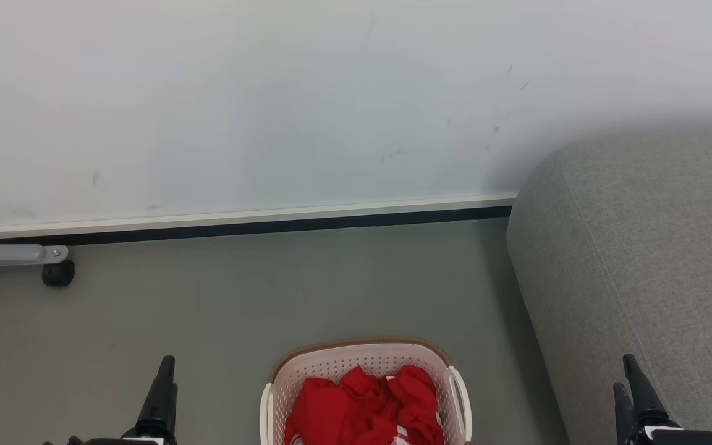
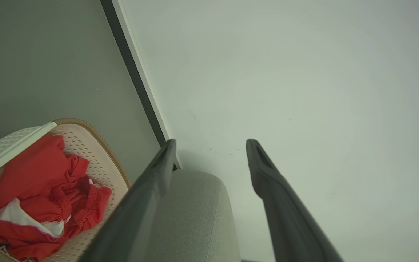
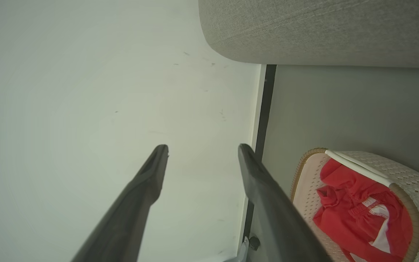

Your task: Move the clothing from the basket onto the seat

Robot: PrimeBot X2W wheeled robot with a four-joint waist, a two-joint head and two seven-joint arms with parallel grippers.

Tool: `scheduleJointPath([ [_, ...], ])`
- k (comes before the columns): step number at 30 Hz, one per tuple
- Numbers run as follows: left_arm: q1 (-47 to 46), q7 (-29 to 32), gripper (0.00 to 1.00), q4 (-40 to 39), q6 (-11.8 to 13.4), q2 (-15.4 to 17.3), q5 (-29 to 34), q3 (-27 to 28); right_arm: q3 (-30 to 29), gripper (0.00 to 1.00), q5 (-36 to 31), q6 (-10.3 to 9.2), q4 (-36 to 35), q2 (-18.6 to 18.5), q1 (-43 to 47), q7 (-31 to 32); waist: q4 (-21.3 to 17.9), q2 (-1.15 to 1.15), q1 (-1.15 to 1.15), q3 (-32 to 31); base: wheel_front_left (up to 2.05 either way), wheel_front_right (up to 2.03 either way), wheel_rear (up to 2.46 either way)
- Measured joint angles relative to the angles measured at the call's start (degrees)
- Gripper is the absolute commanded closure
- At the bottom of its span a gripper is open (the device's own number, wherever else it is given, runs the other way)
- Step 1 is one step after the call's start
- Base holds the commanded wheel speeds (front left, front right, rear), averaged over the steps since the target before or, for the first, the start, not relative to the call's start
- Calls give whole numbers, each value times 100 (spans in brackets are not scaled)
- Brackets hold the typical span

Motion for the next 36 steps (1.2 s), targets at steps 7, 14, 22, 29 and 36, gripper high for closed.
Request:
scheduleJointPath([
  [7,-5,-151,0,-159,151,4,435,-165,137,0,-350,-153,-155,-2,2,-146,-1,0,0,-10,0,0,0],
  [14,-9,-291,0,-288,296,10,1092,-339,315,0,-870,-322,-318,-9,3,-296,-2,0,0,-18,0,0,0],
  [22,-21,-459,0,-393,404,68,1978,-559,548,0,-1649,-450,-441,-18,3,-458,0,0,0,-23,0,0,0],
  [29,-97,-605,0,-488,538,177,2776,-749,798,0,-2427,-554,-520,-148,-2,-604,5,0,0,-29,0,0,0],
  [36,-98,-755,0,-526,651,324,3694,-936,1037,0,-3137,-675,-589,-242,-8,-755,0,0,0,-36,0,0,0],
])
